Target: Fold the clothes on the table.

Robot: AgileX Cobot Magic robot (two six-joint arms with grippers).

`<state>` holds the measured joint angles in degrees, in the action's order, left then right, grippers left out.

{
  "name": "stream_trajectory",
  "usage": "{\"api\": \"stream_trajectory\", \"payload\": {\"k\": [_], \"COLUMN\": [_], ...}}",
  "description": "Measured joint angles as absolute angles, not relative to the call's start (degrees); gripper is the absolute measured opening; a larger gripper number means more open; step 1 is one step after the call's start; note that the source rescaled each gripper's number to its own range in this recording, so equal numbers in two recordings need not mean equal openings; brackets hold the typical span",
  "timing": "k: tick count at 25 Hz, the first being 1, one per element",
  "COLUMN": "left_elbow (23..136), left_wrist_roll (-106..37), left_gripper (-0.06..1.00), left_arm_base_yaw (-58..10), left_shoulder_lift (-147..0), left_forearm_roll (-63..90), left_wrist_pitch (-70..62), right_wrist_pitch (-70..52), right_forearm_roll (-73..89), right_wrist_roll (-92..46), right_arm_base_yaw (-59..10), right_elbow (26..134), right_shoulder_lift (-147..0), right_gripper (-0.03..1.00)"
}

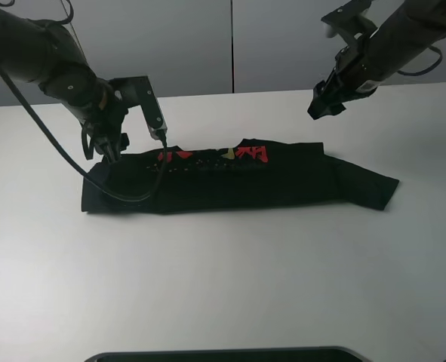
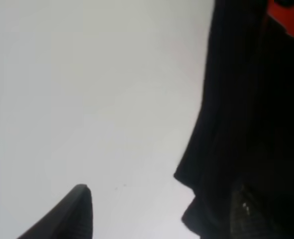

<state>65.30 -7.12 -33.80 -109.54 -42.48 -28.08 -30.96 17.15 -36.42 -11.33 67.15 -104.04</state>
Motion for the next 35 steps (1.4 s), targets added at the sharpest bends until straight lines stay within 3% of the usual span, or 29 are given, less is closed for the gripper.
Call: {"api": "stream_trajectory", "payload": {"k": [8, 26, 27, 29, 32, 33, 35], "left_elbow": [65.6, 65.7, 65.7, 65.7, 65.7, 65.7, 65.7], "left_wrist_roll": [-3.2, -2.2, -2.2, -2.2, -2.2, -2.2, -2.2], "left_gripper": [0.97, 0.97, 0.97, 0.97, 0.97, 0.97, 0.97], "left_arm_base_yaw": [-33.8, -33.8, -33.8, -33.8, -33.8, -33.8, -33.8], "left_shoulder_lift": [-101.9, -100.6, -100.6, -100.6, -100.6, -100.6, -100.6], "left_forearm_roll": [-40.4, -39.6, -39.6, -39.6, -39.6, -39.6, -39.6], "left_wrist_pitch": [-34.6, -34.6, -34.6, -34.5, -34.5, -34.5, -34.5], "right_wrist_pitch": [-35.9, -32.7, -32.7, -32.0, -30.8, -30.8, -30.8], "right_forearm_roll": [17.6, 23.3, 23.5, 23.9, 25.2, 25.8, 25.7], "right_wrist_roll": [-23.9, -21.5, -21.7, -22.8, -24.8, -25.5, -26.2], "right_arm_base_yaw": [-10.9, -10.9, -10.9, -10.5, -10.2, -10.2, -10.2], "right_elbow": [63.4, 60.8, 60.9, 61.0, 61.0, 61.0, 61.0], "right_shoulder_lift": [-104.8, -118.2, -118.4, -118.9, -119.6, -119.6, -119.6], "right_gripper": [0.83, 0.82, 0.79, 0.60, 0.14, 0.07, 0.07]}}
